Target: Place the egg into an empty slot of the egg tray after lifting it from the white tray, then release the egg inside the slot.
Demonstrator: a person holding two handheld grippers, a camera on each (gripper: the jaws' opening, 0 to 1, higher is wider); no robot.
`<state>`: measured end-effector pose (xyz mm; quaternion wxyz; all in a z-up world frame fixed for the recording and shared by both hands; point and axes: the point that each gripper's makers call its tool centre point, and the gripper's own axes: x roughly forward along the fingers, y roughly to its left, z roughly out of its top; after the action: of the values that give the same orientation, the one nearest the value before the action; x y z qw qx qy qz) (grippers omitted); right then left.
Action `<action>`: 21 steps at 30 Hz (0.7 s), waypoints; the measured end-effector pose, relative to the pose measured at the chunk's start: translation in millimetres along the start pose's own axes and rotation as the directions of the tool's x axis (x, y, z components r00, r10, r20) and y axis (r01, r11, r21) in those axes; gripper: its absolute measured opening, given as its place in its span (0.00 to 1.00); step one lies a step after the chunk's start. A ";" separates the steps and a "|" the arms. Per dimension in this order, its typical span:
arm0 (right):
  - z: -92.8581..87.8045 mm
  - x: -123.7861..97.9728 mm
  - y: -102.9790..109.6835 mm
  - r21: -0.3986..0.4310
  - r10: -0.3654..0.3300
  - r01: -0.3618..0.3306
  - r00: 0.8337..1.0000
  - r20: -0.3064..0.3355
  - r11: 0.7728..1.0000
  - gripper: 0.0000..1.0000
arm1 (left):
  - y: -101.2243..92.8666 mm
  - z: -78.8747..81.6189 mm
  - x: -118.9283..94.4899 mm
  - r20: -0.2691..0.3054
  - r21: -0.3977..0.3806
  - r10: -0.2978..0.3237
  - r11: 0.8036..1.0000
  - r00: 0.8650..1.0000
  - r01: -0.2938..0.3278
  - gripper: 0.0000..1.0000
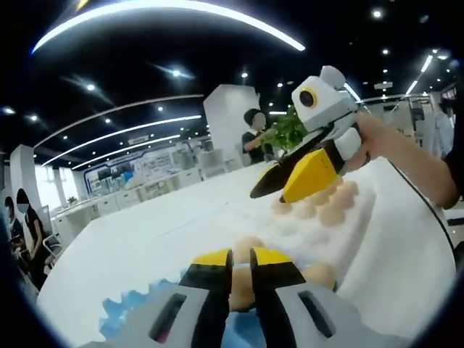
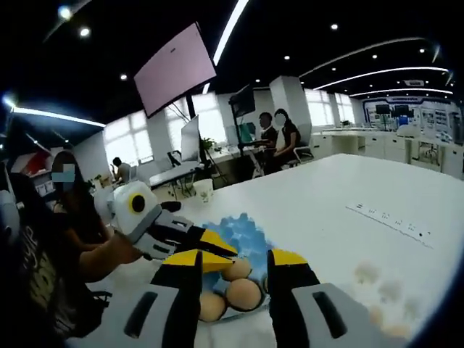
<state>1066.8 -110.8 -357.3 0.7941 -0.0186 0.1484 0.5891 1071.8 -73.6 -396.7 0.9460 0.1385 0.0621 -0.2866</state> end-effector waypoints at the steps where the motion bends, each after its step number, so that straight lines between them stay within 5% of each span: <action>1: -1.1 -1.0 0.4 0.012 0.005 -0.005 1.000 -0.002 1.000 0.37 | -4.8 5.1 -2.0 0.021 -0.006 0.005 1.000 1.000 -0.005 0.10; 3: -1.5 -5.1 1.0 0.019 0.011 -0.011 1.000 0.005 1.000 0.37 | -7.8 1.3 -1.4 0.017 -0.073 -0.029 0.997 0.999 0.030 0.09; 5: -0.1 -6.9 -0.1 0.024 0.012 -0.012 1.000 0.011 1.000 0.37 | -3.3 1.4 -0.6 0.024 -0.087 0.001 0.996 1.000 0.001 0.10; 21: 6.0 -17.8 -12.8 0.009 -0.041 0.041 0.998 0.037 0.999 0.39 | -12.7 0.2 -2.9 0.028 -0.080 -0.025 0.996 0.999 0.027 0.15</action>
<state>1075.5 -130.0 -348.8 0.8087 -0.0072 0.1356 0.5723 1062.4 -82.3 -398.8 0.9477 0.0956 0.0629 -0.2981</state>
